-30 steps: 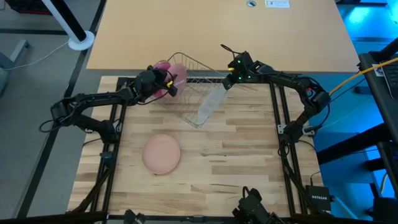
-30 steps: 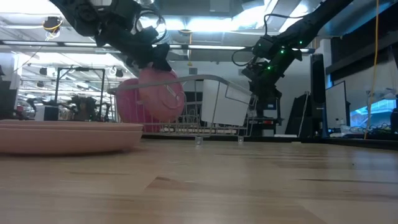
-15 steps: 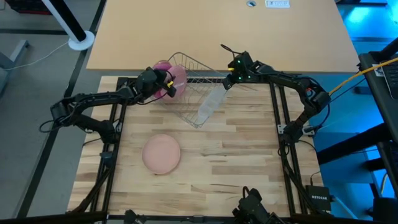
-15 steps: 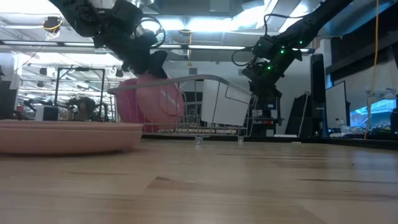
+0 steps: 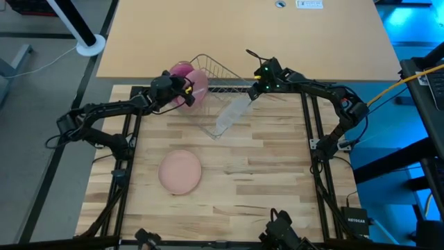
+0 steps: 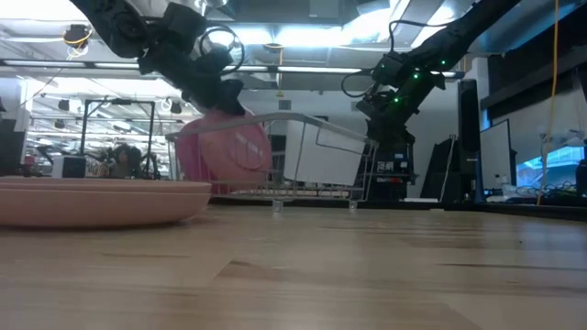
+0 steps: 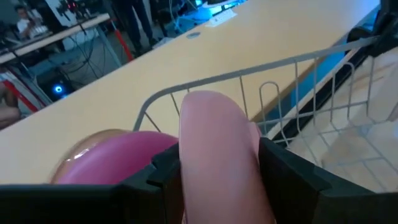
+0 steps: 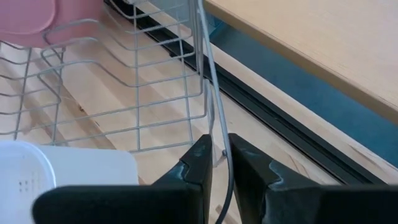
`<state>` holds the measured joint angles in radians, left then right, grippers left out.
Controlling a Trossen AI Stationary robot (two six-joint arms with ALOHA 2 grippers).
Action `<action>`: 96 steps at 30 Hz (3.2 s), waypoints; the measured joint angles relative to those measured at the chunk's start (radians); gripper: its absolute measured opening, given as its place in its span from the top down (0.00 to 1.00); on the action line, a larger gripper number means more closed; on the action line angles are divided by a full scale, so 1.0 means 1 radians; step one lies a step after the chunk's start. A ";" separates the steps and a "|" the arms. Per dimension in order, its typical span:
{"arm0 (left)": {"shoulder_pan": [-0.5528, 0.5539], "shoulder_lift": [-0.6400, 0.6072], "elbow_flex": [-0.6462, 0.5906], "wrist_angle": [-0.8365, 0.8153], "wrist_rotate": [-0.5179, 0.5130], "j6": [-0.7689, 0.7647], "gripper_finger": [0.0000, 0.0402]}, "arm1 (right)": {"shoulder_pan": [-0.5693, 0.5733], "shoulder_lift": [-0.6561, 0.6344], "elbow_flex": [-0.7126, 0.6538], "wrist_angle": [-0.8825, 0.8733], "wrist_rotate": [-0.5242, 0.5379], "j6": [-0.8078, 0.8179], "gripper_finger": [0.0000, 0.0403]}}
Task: Sort dishes
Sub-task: Put the pink plate into the dish rack
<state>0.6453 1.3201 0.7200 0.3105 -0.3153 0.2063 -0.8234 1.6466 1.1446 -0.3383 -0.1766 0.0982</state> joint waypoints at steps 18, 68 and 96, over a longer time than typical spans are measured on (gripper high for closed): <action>-0.002 -0.003 0.002 -0.040 0.013 -0.029 0.58 | 0.068 -0.006 0.131 0.147 -0.083 -0.177 0.87; -0.140 0.000 -0.001 -0.066 0.223 -0.139 0.58 | 0.302 0.257 0.134 0.840 -0.200 -0.239 0.87; -0.106 -0.106 0.002 0.132 0.056 -0.148 0.43 | 0.299 0.237 0.134 0.808 -0.062 -0.235 0.87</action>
<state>0.5396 1.2144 0.7216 0.4425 -0.2595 0.0583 -0.5240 1.8834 1.2781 0.4697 -0.2384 -0.1368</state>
